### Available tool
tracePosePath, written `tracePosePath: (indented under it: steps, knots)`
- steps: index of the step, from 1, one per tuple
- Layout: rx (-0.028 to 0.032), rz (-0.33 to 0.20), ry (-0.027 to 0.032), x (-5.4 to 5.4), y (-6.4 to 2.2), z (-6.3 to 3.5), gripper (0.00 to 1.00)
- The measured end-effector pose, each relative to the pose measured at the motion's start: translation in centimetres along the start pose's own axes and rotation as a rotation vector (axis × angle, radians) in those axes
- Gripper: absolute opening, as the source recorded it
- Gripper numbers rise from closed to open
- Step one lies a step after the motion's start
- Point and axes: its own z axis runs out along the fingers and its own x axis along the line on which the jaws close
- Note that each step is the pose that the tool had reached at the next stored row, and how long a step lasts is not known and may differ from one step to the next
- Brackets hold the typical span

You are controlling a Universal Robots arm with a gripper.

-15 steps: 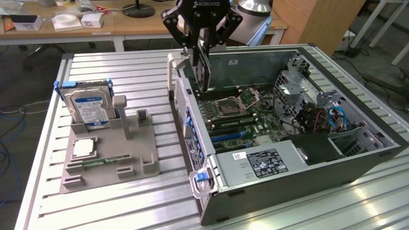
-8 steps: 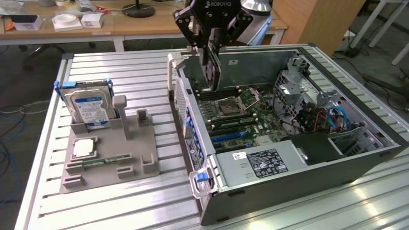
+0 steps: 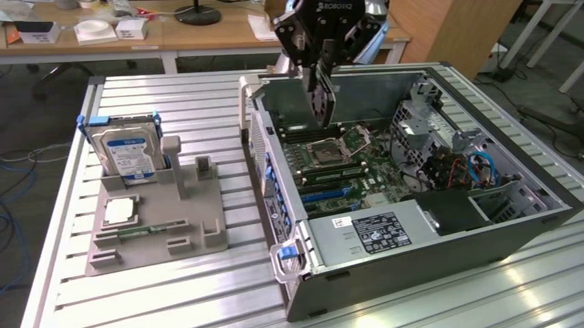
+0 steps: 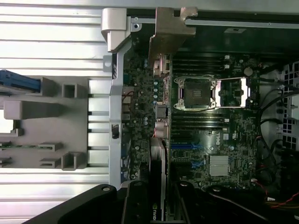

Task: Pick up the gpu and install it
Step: 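Pick up the gpu and move the gpu toward the slot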

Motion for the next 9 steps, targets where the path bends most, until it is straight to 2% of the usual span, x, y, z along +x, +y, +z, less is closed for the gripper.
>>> tracePosePath:
  steps: [9]
  knots:
    - [0.0001, 0.001, 0.0, -2.8, 0.03, 0.07, 0.26]
